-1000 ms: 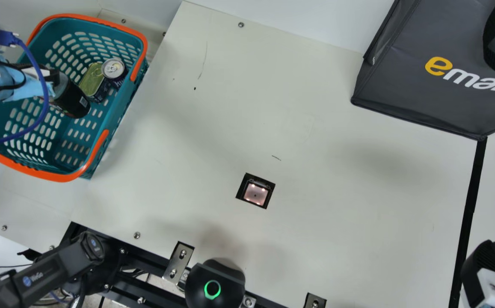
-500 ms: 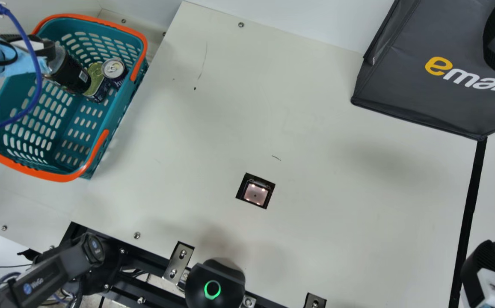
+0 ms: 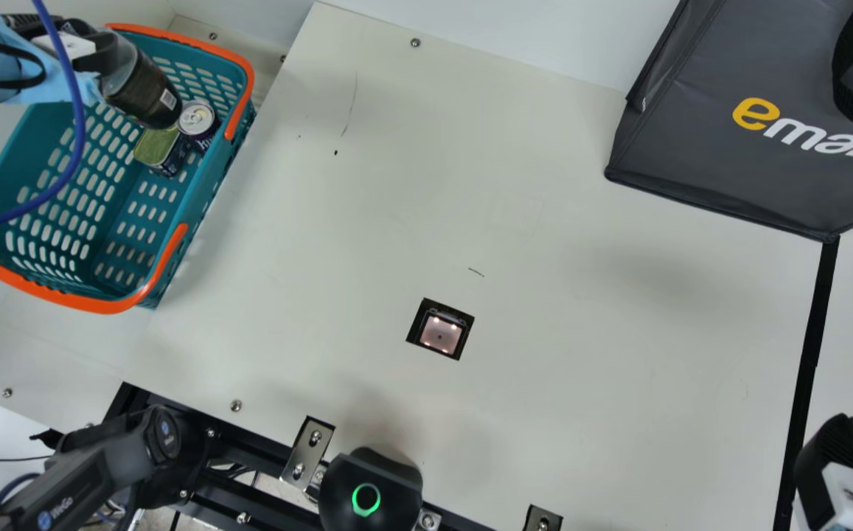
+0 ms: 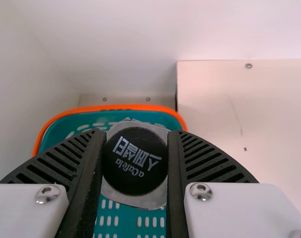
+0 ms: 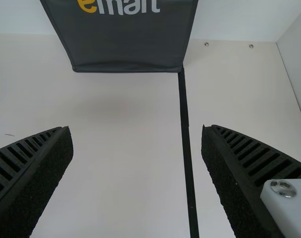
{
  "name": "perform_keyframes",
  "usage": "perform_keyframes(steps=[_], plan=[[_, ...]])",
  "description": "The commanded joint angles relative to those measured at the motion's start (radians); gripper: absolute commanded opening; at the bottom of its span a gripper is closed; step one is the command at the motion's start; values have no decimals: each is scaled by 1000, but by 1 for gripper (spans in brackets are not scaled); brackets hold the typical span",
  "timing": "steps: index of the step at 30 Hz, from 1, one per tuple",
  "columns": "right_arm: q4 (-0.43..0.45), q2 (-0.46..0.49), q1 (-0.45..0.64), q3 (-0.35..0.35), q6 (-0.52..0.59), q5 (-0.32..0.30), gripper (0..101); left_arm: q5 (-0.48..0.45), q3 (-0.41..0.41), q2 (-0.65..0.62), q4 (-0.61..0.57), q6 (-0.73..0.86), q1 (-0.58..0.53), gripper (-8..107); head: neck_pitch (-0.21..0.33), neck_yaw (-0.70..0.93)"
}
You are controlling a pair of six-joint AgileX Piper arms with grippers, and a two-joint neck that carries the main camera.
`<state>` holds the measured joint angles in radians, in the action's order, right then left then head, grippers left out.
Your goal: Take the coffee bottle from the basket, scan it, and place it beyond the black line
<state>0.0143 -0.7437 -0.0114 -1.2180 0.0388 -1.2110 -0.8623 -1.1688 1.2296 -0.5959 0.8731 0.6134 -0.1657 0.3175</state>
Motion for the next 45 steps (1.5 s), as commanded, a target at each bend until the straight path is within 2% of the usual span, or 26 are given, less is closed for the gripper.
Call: perform_keyframes(steps=[1, 28, 45], plan=[[0, 0, 0, 0, 0, 0, 91, 4, -2, -7, 7, -15, -31, 10, 27, 4], [0, 0, 0, 0, 0, 0, 91, 94, 20, -39, 192, -317, -468, 10, 27, 4], [0, 0, 0, 0, 0, 0, 91, 112, 62, -26, 140, -316, -633, 10, 27, 4]])
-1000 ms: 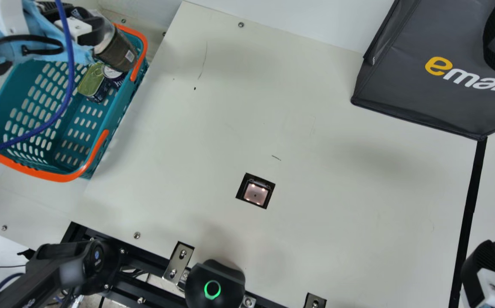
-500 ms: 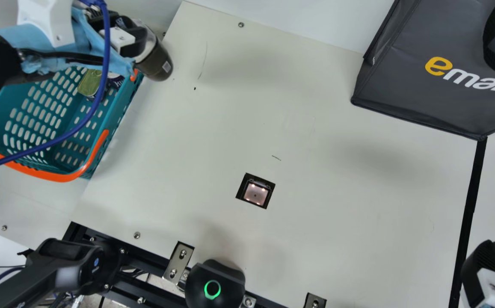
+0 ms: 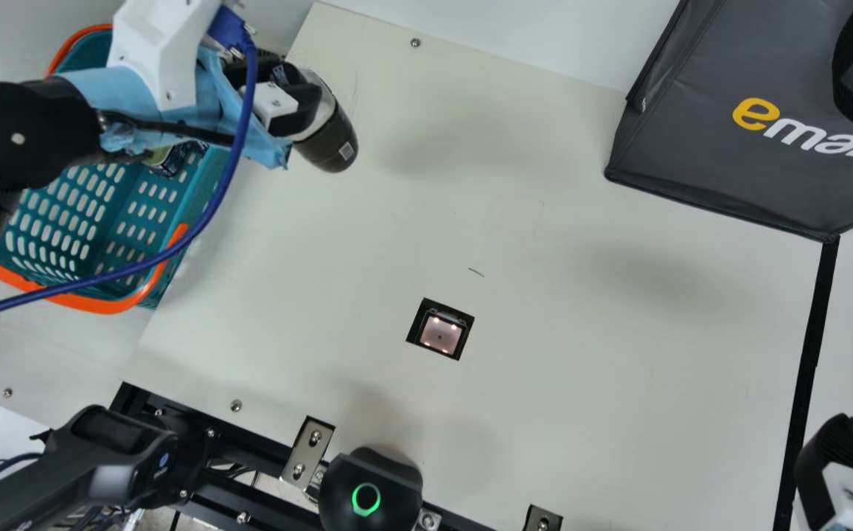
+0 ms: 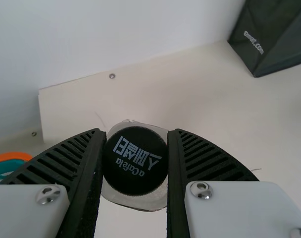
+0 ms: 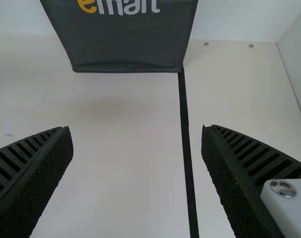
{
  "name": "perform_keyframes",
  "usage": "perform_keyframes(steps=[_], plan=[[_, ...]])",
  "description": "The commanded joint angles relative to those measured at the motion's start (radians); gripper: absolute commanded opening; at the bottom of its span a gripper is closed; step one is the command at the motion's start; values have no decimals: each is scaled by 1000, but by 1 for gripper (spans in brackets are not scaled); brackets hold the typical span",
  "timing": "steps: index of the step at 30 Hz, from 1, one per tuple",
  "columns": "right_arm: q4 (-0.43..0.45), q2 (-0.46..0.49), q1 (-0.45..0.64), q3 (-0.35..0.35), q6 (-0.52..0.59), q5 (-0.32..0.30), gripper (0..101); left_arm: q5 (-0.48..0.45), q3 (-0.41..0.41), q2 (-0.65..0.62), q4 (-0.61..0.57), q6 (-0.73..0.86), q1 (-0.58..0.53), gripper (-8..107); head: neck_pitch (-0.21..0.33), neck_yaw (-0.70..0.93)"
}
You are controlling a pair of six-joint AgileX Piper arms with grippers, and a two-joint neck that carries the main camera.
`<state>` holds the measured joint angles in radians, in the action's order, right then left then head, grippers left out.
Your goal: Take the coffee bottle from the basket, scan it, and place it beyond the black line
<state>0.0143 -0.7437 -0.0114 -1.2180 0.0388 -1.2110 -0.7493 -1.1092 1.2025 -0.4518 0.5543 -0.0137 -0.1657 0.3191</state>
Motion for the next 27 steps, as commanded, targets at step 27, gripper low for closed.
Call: perform_keyframes(steps=[27], plan=[[0, 0, 0, 0, 0, 0, 91, 96, 96, 13, 75, -30, -264, 10, 27, 2]])
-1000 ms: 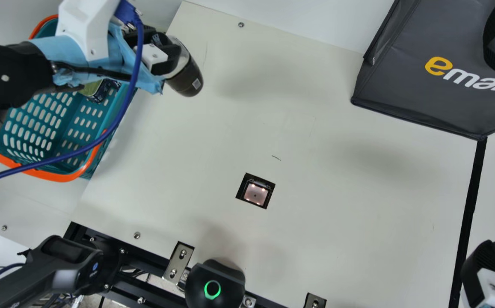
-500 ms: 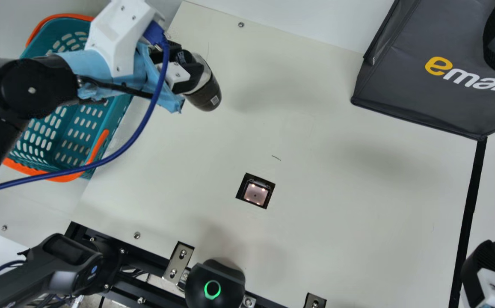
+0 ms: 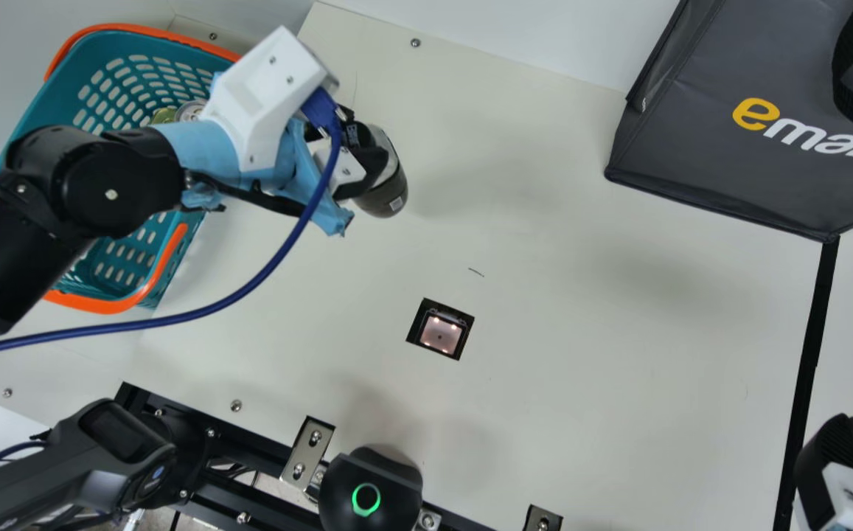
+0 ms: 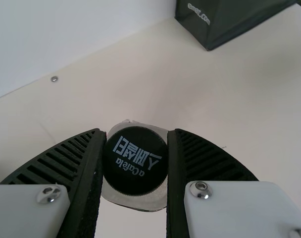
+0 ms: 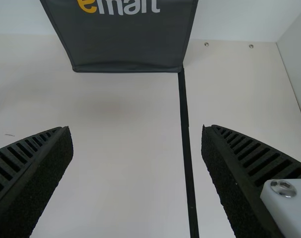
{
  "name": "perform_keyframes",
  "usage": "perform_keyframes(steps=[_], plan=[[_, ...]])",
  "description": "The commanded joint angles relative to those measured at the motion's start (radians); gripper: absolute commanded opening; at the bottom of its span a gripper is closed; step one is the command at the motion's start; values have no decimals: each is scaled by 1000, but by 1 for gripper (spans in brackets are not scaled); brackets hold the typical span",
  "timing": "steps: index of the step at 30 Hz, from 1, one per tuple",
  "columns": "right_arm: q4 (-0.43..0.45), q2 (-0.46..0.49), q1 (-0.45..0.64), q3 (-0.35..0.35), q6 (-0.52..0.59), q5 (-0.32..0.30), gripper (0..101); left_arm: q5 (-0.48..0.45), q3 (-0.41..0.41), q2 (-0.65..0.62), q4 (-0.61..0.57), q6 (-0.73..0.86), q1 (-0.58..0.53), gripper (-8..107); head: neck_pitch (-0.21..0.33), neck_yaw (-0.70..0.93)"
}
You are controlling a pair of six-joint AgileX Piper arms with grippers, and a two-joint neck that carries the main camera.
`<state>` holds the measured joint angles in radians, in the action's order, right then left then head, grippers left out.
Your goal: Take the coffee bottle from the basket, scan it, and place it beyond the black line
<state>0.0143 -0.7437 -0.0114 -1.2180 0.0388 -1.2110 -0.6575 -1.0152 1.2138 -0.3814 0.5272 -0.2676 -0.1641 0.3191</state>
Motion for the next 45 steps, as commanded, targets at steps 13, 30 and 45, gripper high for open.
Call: perform_keyframes(steps=[13, 30, 45], plan=[[0, 0, 0, 0, 0, 0, 91, 80, 74, 7, 73, -54, -138, 10, 26, 2], [0, 0, 0, 0, 0, 0, 91, 143, 131, 17, 127, -126, -238, 10, 26, 2], [0, 0, 0, 0, 0, 0, 91, 191, 176, 36, 141, -153, -265, 17, 26, 2]])
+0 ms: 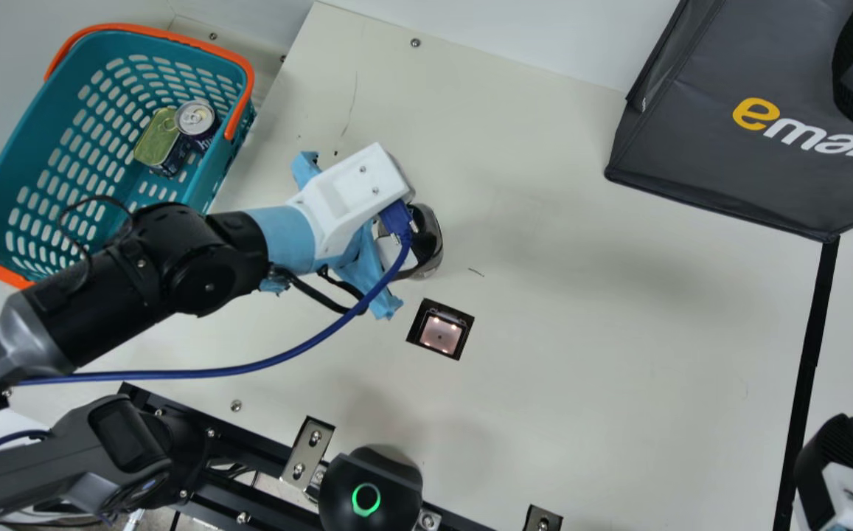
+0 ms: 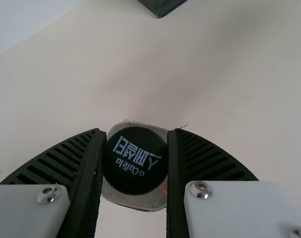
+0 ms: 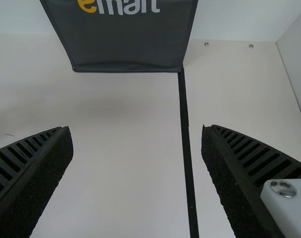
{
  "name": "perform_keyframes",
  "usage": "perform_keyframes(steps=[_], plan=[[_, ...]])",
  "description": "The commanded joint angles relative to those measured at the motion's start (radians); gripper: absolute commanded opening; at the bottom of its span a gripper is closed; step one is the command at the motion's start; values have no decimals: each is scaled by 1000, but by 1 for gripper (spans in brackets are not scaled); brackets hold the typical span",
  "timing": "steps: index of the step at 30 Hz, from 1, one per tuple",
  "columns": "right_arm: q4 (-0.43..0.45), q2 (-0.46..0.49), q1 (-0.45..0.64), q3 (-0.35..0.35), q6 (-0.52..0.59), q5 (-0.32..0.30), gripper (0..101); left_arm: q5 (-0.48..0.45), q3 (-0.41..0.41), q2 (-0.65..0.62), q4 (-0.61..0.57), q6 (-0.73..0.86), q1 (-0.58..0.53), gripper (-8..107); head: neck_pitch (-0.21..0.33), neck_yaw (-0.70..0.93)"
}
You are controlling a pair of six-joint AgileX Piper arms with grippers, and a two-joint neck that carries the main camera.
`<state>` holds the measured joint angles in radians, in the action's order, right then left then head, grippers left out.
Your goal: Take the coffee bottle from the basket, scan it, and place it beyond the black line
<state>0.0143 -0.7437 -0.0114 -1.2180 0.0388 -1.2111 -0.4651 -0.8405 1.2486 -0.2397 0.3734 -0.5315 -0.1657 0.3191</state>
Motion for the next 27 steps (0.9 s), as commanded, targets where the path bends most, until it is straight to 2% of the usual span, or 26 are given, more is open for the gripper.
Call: perform_keyframes(steps=[1, 22, 27], plan=[[0, 0, 0, 0, 0, 0, 91, 1, 2, 2, 1, -2, -3, 20, 27, 2], [0, 0, 0, 0, 0, 0, 91, -1, -10, 7, 11, -39, -9, 90, 27, 2], [0, 0, 0, 0, 0, 0, 91, -9, -22, 3, 16, -55, -9, 90, 27, 2]])
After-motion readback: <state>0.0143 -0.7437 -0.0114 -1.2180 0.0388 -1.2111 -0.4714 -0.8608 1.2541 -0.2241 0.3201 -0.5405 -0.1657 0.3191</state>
